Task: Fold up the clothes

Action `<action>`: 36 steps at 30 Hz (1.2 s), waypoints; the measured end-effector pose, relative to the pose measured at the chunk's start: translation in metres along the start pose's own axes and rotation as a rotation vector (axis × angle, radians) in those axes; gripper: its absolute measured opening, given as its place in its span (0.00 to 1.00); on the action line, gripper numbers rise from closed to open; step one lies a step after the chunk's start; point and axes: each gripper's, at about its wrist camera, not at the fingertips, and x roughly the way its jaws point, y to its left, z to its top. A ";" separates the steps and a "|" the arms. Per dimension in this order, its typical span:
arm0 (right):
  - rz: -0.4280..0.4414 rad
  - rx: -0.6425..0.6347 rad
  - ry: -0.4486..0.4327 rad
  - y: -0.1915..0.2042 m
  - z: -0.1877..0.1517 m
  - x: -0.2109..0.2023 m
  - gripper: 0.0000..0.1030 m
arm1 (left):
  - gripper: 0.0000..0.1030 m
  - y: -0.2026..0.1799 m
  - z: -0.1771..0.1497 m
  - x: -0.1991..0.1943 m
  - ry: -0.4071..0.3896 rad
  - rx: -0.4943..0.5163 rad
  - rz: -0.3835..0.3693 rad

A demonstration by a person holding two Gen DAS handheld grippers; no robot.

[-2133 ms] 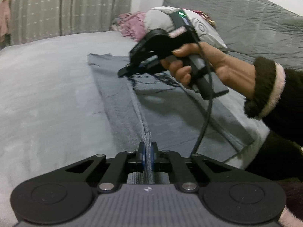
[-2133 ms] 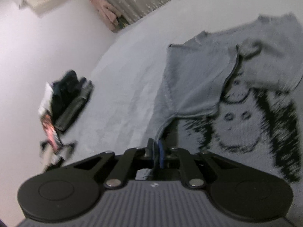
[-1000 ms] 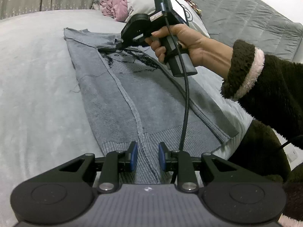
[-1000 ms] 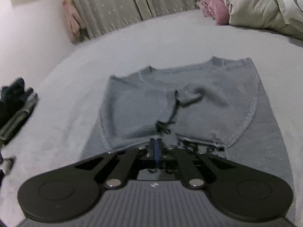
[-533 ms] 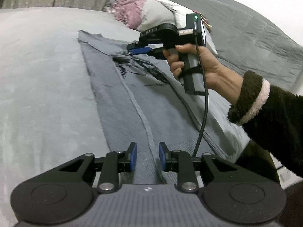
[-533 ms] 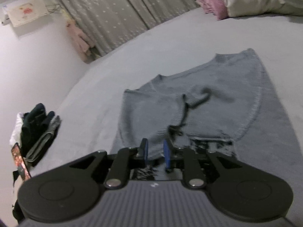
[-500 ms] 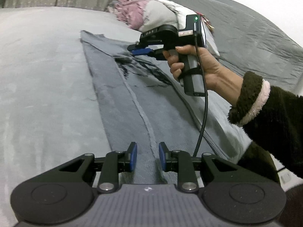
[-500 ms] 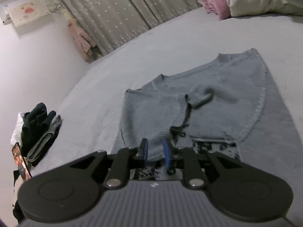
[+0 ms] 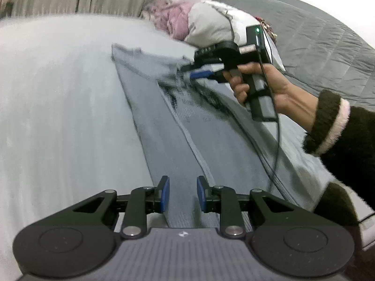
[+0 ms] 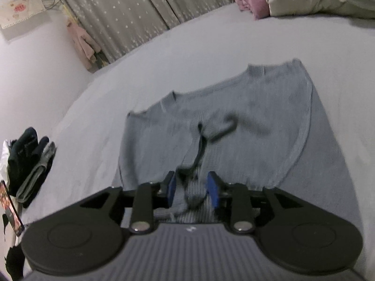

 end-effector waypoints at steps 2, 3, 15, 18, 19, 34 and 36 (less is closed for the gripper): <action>-0.007 -0.028 -0.015 0.001 0.010 0.003 0.31 | 0.25 0.012 0.013 0.011 -0.016 -0.022 -0.012; -0.008 -0.042 -0.020 0.001 0.015 0.005 0.30 | 0.25 0.019 0.018 0.019 -0.025 -0.041 -0.028; -0.065 -0.225 0.012 0.011 0.031 0.057 0.24 | 0.25 0.083 -0.006 0.057 -0.141 -0.352 -0.291; -0.086 -0.254 -0.001 0.013 0.028 0.062 0.06 | 0.25 0.085 -0.006 0.057 -0.142 -0.370 -0.312; -0.086 -0.261 -0.014 0.014 0.028 0.060 0.04 | 0.25 0.085 -0.006 0.056 -0.142 -0.373 -0.316; -0.133 -0.232 -0.039 0.006 0.040 0.056 0.27 | 0.25 0.087 -0.004 0.060 -0.137 -0.369 -0.320; -0.080 -0.196 -0.052 -0.001 0.039 0.032 0.30 | 0.25 0.087 -0.004 0.062 -0.138 -0.369 -0.321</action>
